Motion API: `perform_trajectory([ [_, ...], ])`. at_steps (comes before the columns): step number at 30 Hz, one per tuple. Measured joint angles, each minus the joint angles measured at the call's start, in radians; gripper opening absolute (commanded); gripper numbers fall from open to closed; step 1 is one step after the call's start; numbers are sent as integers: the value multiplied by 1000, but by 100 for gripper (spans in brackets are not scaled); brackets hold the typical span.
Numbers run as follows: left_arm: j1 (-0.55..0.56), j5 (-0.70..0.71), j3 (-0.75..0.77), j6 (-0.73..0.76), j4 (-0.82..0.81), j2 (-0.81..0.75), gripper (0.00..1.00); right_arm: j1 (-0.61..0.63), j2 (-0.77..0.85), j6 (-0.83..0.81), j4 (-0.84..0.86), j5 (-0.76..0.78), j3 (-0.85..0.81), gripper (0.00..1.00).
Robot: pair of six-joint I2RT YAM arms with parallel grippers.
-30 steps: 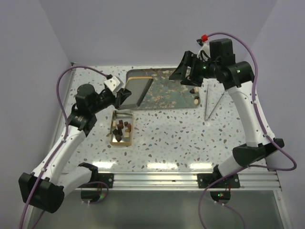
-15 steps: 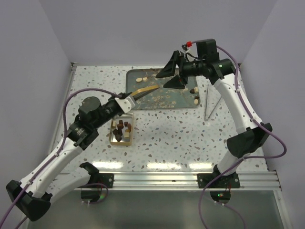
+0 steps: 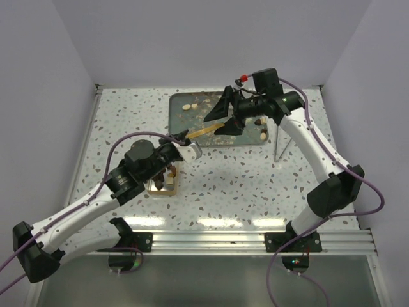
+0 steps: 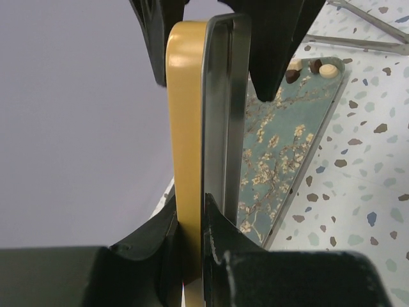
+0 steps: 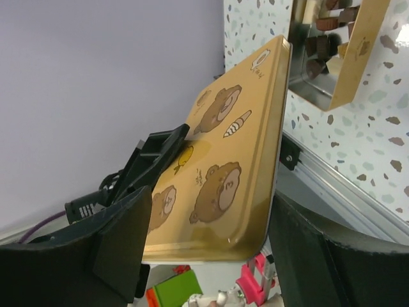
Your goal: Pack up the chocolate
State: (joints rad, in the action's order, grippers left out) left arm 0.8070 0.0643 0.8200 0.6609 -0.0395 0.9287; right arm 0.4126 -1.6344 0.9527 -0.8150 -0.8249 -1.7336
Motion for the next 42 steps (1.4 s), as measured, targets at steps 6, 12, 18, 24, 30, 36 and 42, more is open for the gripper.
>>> perform_trajectory([
  [6, 62, 98, -6, 23, -68, 22, 0, 57, 3, 37, 56, 11, 40, 47],
  [12, 105, 149, -35, 93, -68, 42, 22, 52, 5, 154, 110, 55, 68, 17],
  [18, 105, 180, -63, 97, -73, 43, 50, 60, 19, 208, 156, 48, 135, 0],
  [24, 98, 217, -78, 30, -84, 24, 90, 76, 65, 186, 237, 43, 179, 0],
  [30, 97, 249, -98, -76, -63, -36, 100, 66, 78, 196, 343, 45, 186, 0],
  [36, 70, 248, -96, -240, 9, -130, 100, 8, 76, 202, 444, 50, 180, 0],
  [42, -191, 58, -37, -533, 115, -151, 100, -39, 65, 166, 492, 82, 151, 0],
])
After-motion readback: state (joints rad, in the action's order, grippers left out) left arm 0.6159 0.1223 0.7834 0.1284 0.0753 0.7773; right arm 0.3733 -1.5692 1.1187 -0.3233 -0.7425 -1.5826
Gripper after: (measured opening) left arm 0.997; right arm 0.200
